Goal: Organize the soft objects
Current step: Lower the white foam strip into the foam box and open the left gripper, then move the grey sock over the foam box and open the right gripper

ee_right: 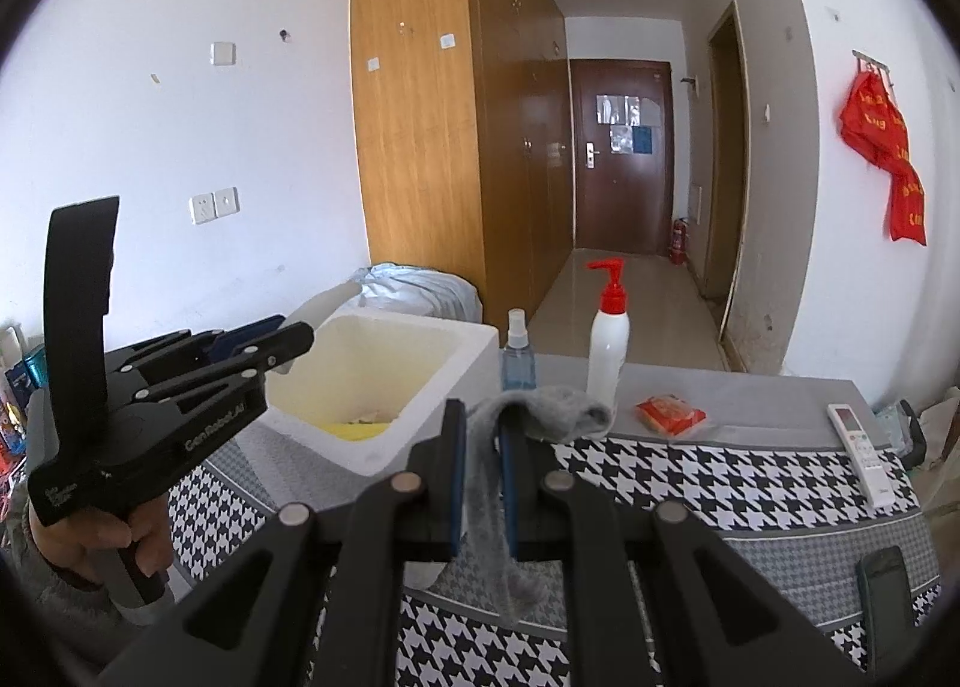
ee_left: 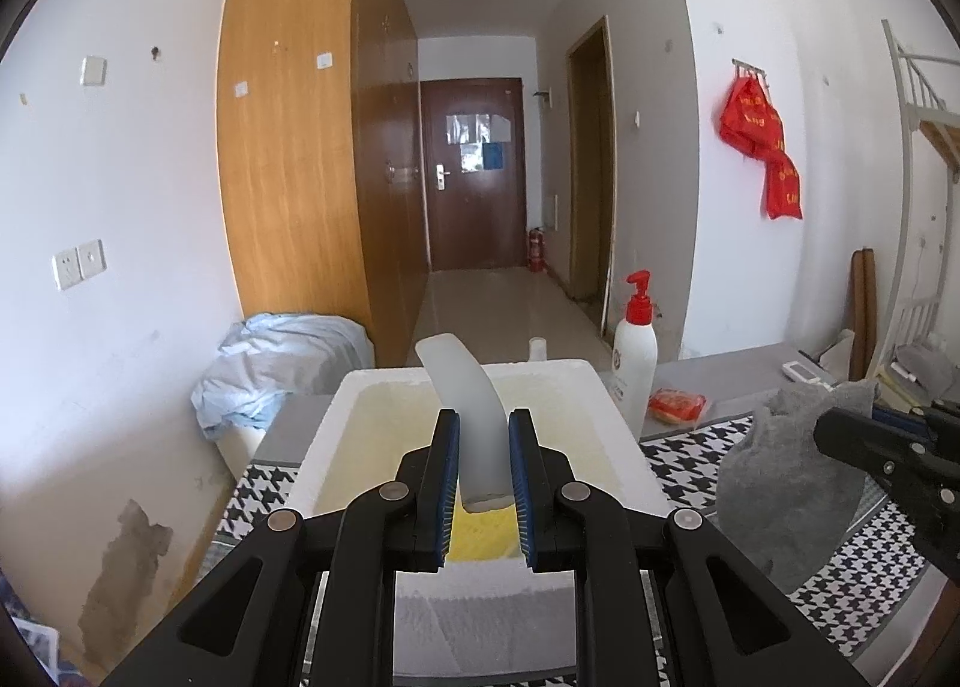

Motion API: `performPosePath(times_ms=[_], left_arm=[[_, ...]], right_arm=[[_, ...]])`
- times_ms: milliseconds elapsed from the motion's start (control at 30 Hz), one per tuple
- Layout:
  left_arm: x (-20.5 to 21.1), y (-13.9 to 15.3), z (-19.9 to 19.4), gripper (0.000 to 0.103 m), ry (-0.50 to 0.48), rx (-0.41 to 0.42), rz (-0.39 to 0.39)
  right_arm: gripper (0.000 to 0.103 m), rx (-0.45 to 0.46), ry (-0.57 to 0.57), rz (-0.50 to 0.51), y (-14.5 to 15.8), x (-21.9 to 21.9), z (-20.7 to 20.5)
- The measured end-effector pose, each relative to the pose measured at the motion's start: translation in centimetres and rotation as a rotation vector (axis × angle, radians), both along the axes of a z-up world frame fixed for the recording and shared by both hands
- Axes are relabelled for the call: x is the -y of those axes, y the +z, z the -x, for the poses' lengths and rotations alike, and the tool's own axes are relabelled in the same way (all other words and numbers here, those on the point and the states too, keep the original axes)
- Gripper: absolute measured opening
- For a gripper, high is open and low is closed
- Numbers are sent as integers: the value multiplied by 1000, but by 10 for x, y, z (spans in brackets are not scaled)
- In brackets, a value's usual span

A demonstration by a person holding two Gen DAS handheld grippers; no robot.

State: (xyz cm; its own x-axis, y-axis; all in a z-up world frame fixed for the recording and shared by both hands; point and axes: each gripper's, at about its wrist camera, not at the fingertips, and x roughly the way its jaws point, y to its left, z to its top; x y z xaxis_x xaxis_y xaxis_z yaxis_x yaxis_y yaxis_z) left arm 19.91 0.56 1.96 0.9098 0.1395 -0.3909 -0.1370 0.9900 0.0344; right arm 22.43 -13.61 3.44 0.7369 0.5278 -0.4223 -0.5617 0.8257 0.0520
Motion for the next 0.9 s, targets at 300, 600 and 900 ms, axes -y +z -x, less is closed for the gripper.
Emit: performPosePath(times_ms=[300,600,900], left_arm=[[-12,-8,-5,63,21,-28,17],[-27,2,12,97,53,9,23],[-42,3,26,102,83,24,23]], right_arm=[[14,-7,-20,18,2,-10,-7],[14,28,-27,38,16,-25,-11],[14,44,-11,37,27,-38,-14]])
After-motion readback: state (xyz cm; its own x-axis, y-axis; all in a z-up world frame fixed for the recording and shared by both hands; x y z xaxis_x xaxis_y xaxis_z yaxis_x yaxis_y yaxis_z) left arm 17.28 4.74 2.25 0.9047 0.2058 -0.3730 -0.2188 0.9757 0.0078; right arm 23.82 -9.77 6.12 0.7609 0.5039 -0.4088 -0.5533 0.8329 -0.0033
